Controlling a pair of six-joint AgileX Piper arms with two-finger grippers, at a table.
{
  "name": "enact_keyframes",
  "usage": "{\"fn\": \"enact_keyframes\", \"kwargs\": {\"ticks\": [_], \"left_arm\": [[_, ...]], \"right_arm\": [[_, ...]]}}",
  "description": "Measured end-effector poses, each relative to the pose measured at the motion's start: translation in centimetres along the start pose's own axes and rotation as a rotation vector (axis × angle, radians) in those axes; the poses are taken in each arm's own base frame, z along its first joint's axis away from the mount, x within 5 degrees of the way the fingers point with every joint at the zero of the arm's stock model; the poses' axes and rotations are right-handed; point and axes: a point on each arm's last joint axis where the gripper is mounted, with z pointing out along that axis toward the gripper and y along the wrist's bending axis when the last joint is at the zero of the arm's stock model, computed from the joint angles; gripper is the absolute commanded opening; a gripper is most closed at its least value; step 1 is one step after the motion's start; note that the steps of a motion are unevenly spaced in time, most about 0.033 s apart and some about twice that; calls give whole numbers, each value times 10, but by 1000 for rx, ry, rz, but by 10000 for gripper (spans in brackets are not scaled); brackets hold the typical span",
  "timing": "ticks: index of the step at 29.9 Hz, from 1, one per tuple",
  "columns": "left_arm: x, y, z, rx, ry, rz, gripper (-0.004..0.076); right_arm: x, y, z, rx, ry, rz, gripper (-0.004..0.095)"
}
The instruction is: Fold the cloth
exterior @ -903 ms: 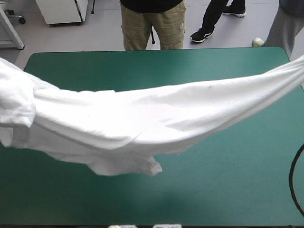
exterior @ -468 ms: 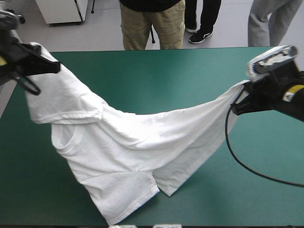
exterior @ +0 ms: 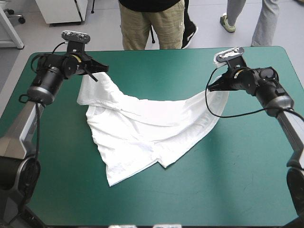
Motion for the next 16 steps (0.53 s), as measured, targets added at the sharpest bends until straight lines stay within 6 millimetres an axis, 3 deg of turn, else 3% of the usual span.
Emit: {"fn": "enact_keyframes", "kwargs": {"ticks": [4, 7, 9, 12, 15, 16], "left_arm": [[-2, -2, 39, 1, -19, 1, -8], [-3, -3, 59, 1, -8, 5, 16], [-3, -3, 68, 1, 3, 10, 104], [-3, -4, 80, 2, 15, 21, 333], [-2, -4, 87, 5, 21, 19, 535], [-3, -5, 87, 10, 19, 12, 561]], "right_arm": [[-1, -20, 34, 36, 11, 35, 40], [-3, -29, 50, 43, 27, 48, 166], [-4, -32, 59, 42, 39, 55, 286], [-1, -36, 69, 41, 57, 72, 452], [2, -45, 71, 51, 68, 94, 471], [3, -48, 71, 54, 70, 103, 468]]}}
